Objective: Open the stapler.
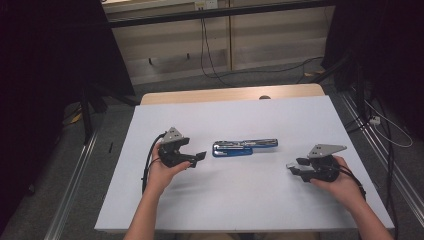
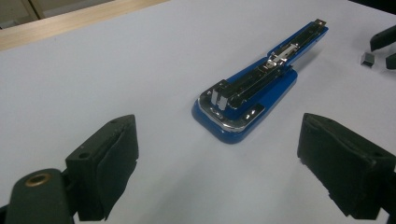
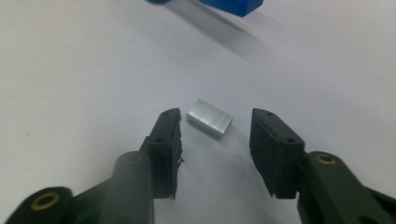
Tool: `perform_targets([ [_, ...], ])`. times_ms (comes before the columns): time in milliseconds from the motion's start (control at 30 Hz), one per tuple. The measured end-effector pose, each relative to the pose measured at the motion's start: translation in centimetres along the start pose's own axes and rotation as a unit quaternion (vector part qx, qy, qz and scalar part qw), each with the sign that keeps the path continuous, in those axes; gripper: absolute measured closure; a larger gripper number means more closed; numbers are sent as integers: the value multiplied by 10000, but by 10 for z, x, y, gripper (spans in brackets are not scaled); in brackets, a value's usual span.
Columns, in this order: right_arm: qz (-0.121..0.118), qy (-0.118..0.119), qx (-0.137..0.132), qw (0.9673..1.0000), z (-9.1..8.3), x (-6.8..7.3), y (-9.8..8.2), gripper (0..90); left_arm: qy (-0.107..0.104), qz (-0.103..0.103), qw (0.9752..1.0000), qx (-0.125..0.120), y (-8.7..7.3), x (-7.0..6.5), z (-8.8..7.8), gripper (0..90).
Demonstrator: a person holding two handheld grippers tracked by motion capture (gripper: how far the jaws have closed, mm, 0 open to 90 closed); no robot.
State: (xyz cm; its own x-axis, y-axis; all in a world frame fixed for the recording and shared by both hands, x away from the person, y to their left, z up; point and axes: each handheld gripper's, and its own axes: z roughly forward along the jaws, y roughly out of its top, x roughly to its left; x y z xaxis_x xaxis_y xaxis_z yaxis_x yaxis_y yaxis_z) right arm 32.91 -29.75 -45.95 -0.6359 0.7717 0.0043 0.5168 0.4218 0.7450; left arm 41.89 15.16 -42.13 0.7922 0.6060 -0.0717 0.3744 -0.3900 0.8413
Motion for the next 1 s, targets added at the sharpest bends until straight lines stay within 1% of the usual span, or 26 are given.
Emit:
perform_targets([
  [67,-65,-10,-4,10000,3,-2,2,504,-24,-27,10000,18,0,0,1,128],
  [133,-144,58,-7,9999,6,-4,3,499,-27,-4,10000,31,-1,0,1,130],
  [200,-232,135,-12,9996,8,-5,4,512,-60,-22,10000,50,-1,0,2,134],
  [233,-270,169,16,9995,10,-5,5,519,-78,-62,9999,47,-1,-1,3,135],
  [300,-349,230,34,9991,14,-4,7,543,-74,18,9999,68,-1,-1,3,136],
  [400,-409,278,97,9987,14,-1,9,599,-67,19,10000,63,-1,-1,1,137],
  [433,-394,305,101,9987,14,0,9,612,-39,59,10000,59,-1,0,1,138],
  [467,-411,329,104,9986,13,0,8,624,-47,39,10000,72,-1,0,1,138],
  [500,-378,358,107,9986,12,1,8,637,-54,21,10000,68,-1,0,0,138],
  [533,-366,390,109,9985,11,1,7,656,-32,60,10000,69,-1,0,0,138],
  [667,-326,510,123,9981,7,3,4,732,-31,42,10000,49,0,0,0,138],
  [767,-279,523,125,9982,7,4,4,718,-34,43,10000,50,0,0,0,141],
  [800,-310,517,113,9981,8,3,5,708,-40,38,10000,51,0,0,1,141],
  [1000,-174,436,117,9988,11,5,6,751,-15,59,10000,71,-1,1,1,141],
])
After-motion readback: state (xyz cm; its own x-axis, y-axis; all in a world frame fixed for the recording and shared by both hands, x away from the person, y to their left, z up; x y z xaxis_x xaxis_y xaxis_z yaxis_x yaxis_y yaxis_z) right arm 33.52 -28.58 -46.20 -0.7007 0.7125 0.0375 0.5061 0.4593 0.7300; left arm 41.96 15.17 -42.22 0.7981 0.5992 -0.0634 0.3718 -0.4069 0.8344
